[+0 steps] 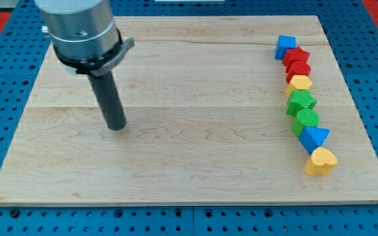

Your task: Move your arm slightly right

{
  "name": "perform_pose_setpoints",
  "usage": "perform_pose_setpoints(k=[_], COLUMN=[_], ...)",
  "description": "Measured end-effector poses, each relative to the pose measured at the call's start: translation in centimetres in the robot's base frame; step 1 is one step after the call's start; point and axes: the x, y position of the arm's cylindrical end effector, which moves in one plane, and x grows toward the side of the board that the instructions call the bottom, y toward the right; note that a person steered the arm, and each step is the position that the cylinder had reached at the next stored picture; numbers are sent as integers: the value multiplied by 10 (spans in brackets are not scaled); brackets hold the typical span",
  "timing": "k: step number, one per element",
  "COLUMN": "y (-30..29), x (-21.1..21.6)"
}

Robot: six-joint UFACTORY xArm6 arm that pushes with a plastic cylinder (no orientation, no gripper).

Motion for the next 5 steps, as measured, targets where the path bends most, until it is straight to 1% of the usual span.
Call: perform_pose_setpoints(k=[2,5], y=[53,107], x=[13,44])
